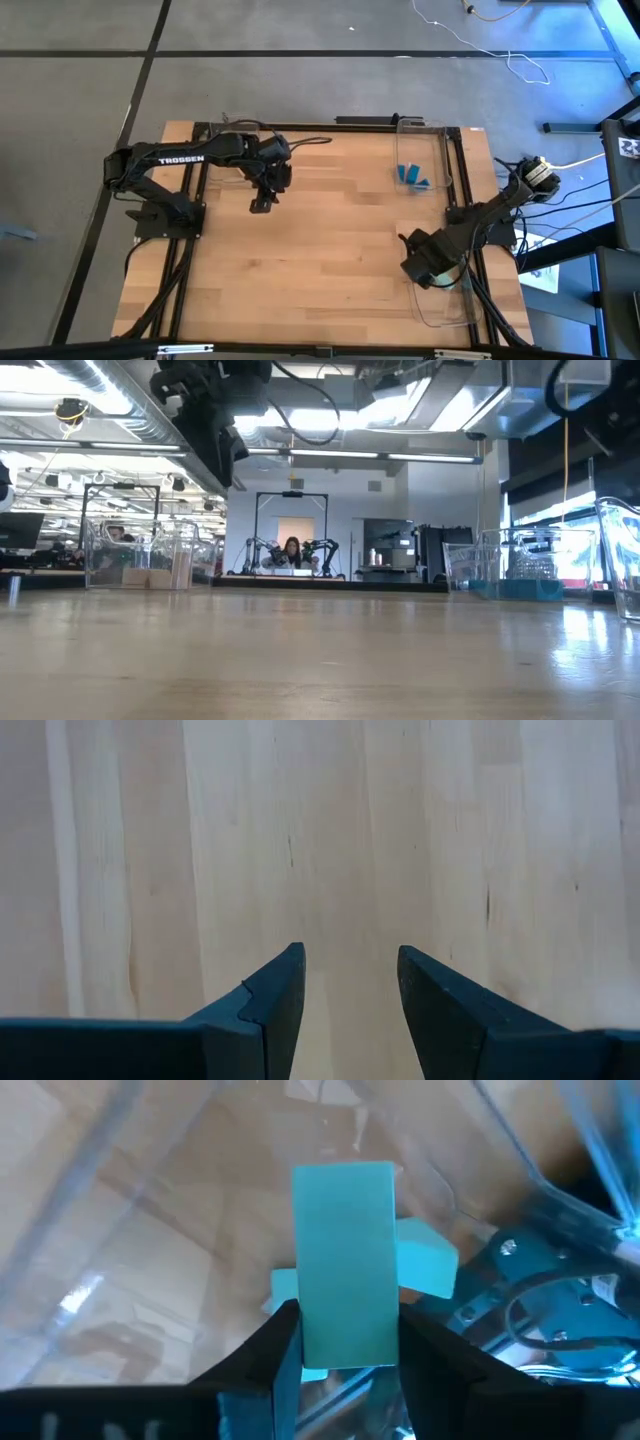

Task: Sort & place blocks by color
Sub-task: Put the light blue block into the bottom right transparent bin, then return to Home Position

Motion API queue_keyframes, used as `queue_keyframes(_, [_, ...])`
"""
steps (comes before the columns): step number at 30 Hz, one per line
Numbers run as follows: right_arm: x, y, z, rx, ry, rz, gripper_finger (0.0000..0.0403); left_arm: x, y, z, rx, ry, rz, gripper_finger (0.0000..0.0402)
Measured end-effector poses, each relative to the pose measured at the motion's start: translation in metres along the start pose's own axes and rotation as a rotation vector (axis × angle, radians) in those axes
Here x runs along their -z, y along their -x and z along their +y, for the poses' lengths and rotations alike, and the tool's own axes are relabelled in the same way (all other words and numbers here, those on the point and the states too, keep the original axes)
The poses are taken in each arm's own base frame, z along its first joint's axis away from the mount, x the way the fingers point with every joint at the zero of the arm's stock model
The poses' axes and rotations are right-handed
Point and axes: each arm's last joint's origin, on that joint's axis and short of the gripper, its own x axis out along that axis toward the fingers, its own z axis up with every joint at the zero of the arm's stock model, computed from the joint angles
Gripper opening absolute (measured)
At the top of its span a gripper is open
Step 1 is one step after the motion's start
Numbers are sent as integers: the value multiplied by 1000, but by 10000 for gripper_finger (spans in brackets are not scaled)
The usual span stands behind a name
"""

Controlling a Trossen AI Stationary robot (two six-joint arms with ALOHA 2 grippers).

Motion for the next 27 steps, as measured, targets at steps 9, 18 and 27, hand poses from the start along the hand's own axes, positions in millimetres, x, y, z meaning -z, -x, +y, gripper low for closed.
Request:
queue_keyframes(9, [-1,-26,-7,42,-4,16,135,0,0,-1,2,37,1,153])
queue_keyframes(18, [-2,-30,-9,53,-3,20,209,0,0,-1,2,48,4,153])
queue_keyframes(27, [-1,-27,-8,47,7,50,102,2,0,0,-40,73,30,153])
